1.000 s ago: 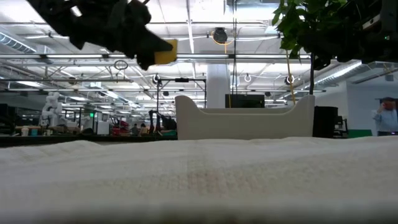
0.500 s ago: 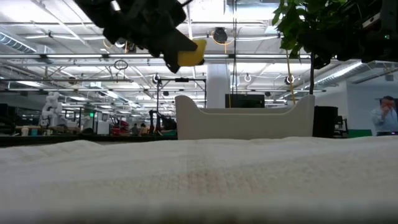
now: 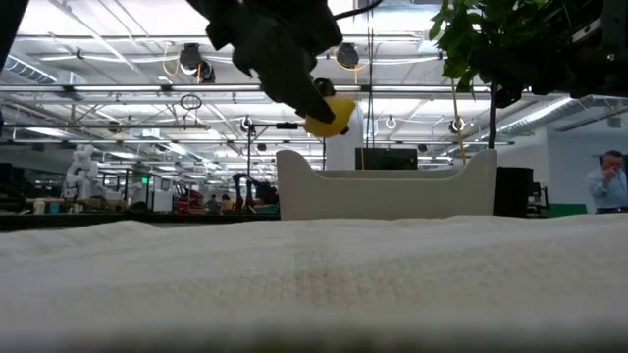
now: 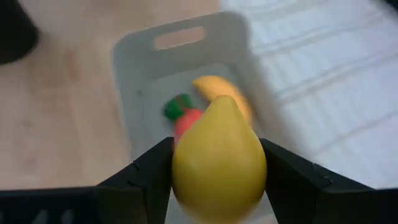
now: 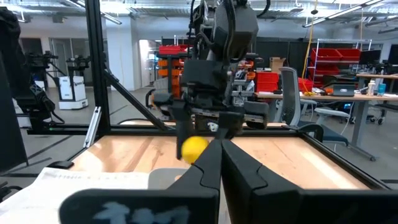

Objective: Pick and placing Produce into tupperware
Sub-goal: Put the lemon into the gray bin

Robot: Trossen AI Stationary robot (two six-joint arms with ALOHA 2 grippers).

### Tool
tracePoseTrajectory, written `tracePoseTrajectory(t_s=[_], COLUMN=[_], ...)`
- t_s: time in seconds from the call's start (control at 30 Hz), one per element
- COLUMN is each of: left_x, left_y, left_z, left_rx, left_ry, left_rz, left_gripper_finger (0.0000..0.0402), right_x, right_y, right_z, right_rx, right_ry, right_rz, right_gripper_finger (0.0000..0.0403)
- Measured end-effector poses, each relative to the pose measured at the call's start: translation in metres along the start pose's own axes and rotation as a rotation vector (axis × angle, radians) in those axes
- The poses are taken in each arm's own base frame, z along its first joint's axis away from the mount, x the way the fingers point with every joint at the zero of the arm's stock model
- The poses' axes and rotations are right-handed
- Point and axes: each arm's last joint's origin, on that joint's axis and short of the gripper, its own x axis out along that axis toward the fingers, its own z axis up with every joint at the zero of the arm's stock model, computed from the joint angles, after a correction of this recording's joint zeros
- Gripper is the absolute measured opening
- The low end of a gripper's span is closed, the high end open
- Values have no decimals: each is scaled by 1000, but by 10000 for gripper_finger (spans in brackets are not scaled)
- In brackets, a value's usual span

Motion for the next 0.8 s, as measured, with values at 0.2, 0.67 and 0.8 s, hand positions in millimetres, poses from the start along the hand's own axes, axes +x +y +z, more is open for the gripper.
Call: tracePoseTrajectory(t_s=[0.2,0.67,0.8], left_x=[13,35,35], left_y=[6,-3,-6], left_z=[6,12,13], left_rx=[77,170,261], left_ry=[50,182,187], left_rz=[18,143,122], left_gripper_finger=[211,211,211], right_x=[0,0,0], right_y=[0,0,0], right_z=[0,0,0], right_rx=[3,3,3], right_ry=[0,0,-1], right_rz=[0,0,0], right_gripper_finger=[0,0,0])
